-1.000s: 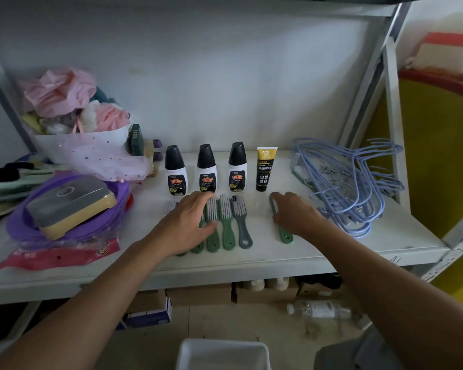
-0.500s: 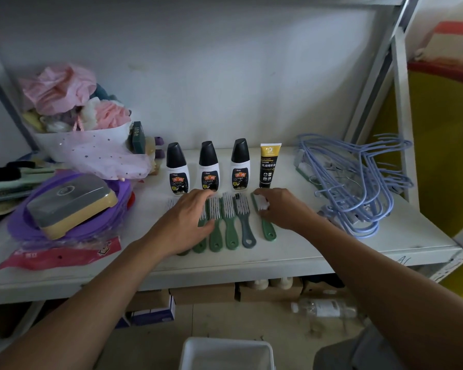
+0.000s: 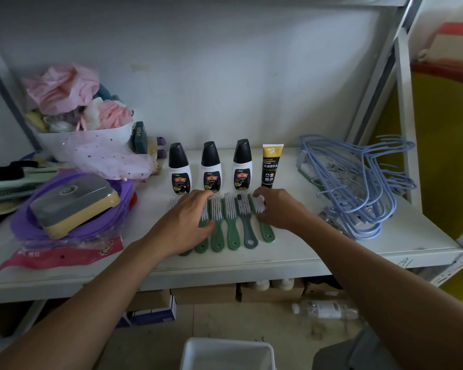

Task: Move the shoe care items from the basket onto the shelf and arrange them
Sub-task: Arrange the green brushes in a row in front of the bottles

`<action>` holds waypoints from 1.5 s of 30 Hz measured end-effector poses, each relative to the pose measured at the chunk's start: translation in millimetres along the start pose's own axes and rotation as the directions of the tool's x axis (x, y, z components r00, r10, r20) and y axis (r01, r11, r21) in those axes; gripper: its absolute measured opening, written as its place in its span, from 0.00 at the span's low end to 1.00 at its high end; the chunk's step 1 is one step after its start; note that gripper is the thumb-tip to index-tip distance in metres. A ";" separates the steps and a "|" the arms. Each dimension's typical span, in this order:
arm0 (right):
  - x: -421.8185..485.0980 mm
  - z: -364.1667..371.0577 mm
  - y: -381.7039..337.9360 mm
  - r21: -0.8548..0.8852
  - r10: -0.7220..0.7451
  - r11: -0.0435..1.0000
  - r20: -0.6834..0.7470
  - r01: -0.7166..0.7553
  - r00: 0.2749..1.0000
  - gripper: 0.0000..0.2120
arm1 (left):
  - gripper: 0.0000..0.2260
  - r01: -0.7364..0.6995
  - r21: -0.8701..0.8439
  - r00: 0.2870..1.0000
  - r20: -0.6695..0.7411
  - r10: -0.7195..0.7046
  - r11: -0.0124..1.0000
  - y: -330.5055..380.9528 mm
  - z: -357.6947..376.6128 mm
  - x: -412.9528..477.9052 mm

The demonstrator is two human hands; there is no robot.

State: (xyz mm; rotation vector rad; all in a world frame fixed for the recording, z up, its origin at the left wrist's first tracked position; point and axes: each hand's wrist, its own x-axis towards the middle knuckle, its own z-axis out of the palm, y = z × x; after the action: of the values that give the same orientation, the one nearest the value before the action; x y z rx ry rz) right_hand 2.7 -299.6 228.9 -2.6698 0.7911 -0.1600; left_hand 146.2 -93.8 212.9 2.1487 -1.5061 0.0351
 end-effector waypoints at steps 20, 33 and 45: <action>-2.0 -0.5 -0.8 -0.007 0.056 0.998 0.029 -0.056 0.998 0.26 | 0.28 0.015 0.006 1.000 0.007 -0.015 1.000 3.3 -6.0 -0.3; 31.6 1.7 50.9 -0.093 0.476 0.875 -0.016 -0.476 0.879 0.35 | 0.28 -0.057 -0.001 0.997 0.046 0.057 0.998 18.0 -3.0 3.8; 51.4 4.4 64.5 -0.086 0.548 0.833 -0.009 -0.546 0.837 0.41 | 0.28 -0.137 0.002 0.990 0.044 0.137 0.991 20.8 0.4 6.7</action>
State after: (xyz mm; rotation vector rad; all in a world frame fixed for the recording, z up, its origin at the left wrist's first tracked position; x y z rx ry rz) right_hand 14.0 -376.8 201.9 -2.3905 1.5474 0.0440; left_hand 130.3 -105.1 222.7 2.0591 -1.6784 0.0391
